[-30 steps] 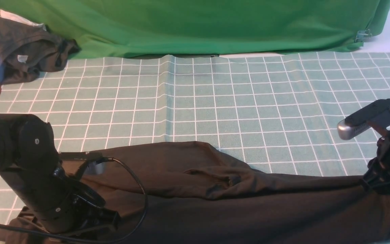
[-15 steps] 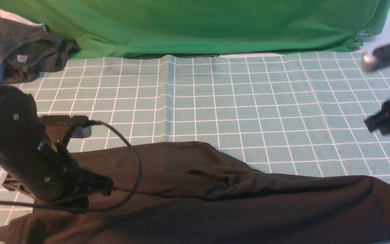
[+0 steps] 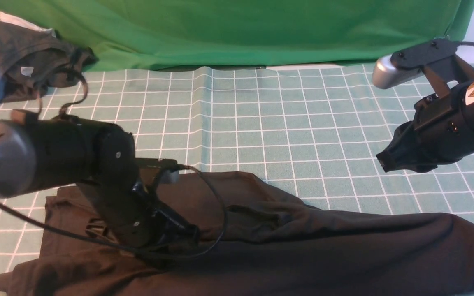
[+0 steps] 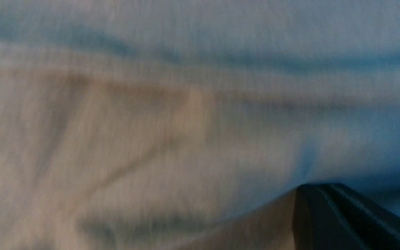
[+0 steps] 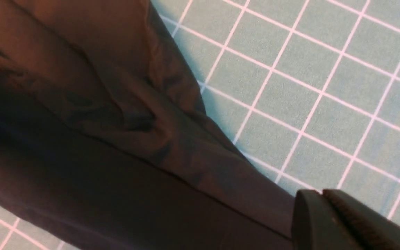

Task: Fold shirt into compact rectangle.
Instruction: 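Fold the black garment in half by bringing its near edge over to the far edge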

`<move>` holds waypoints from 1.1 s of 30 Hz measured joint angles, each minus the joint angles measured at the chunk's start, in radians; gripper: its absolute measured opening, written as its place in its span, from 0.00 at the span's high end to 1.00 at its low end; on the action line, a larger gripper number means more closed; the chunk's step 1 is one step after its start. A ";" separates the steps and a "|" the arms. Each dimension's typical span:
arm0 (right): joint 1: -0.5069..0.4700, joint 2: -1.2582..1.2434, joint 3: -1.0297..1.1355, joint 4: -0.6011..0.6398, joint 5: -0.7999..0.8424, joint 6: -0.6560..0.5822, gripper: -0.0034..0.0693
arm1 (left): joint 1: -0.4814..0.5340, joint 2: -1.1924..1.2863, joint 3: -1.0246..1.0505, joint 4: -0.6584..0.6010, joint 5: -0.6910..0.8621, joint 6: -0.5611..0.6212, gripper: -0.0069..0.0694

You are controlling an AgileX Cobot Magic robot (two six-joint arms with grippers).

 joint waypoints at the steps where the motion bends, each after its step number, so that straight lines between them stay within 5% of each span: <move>1: 0.000 -0.002 0.000 0.000 0.000 0.000 0.91 | 0.000 0.003 -0.013 -0.009 -0.006 0.000 0.91; 19: 0.003 -0.004 0.000 0.000 -0.038 -0.002 0.92 | -0.037 0.100 -0.133 -0.132 0.108 0.075 0.90; 33: 0.003 -0.004 0.000 -0.002 -0.044 -0.004 0.90 | -0.060 0.145 -0.133 -0.111 -0.130 0.012 0.90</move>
